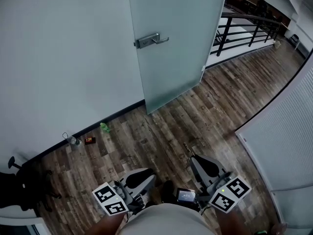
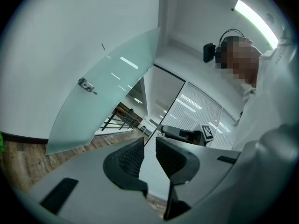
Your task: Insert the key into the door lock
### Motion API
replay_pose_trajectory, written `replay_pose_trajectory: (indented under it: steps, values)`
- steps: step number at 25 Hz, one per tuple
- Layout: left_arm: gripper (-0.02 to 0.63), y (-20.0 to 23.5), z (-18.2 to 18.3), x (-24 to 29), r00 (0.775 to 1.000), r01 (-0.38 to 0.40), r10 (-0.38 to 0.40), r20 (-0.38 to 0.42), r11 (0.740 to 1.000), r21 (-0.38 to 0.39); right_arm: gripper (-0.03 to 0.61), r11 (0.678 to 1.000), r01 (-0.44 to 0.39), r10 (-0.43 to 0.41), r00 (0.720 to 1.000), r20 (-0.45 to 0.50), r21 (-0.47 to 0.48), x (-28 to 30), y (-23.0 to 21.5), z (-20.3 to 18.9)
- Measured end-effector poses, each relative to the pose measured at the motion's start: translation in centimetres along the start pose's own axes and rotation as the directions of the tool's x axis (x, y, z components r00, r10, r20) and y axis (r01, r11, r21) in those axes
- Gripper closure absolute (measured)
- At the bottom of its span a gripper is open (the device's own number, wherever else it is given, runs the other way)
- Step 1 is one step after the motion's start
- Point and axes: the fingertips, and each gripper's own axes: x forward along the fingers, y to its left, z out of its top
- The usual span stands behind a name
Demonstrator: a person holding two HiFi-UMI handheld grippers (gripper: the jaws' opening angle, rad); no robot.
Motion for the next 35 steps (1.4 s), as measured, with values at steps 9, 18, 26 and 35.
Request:
replay_pose_trajectory:
  steps: [9, 18, 26, 35]
  values:
    - [0.523, 1.8, 1.5, 5.7, 1.000, -0.019, 0.019, 0.004, 1.000, 0.006, 0.561, 1.000, -0.023, 0.023, 1.000, -0.015, 0.019, 1.4, -5.3, 2.1]
    - [0.523, 3.2, 2.4, 7.6, 0.999, -0.048, 0.048, 0.009, 0.999, 0.012, 0.561, 0.998, -0.055, 0.057, 0.998, -0.027, 0.043, 3.2, -7.5, 2.3]
    - [0.523, 7.3, 5.3, 8.1, 0.998, -0.054, 0.054, 0.026, 0.998, 0.021, 0.561, 0.998, -0.054, 0.055, 0.998, -0.031, 0.035, 7.2, -8.8, 3.3]
    - [0.523, 15.0, 11.3, 9.8, 1.000, 0.002, -0.002, -0.004, 1.000, 0.010, 0.561, 0.999, -0.014, 0.014, 1.000, -0.009, 0.042, 16.7, -10.6, 6.2]
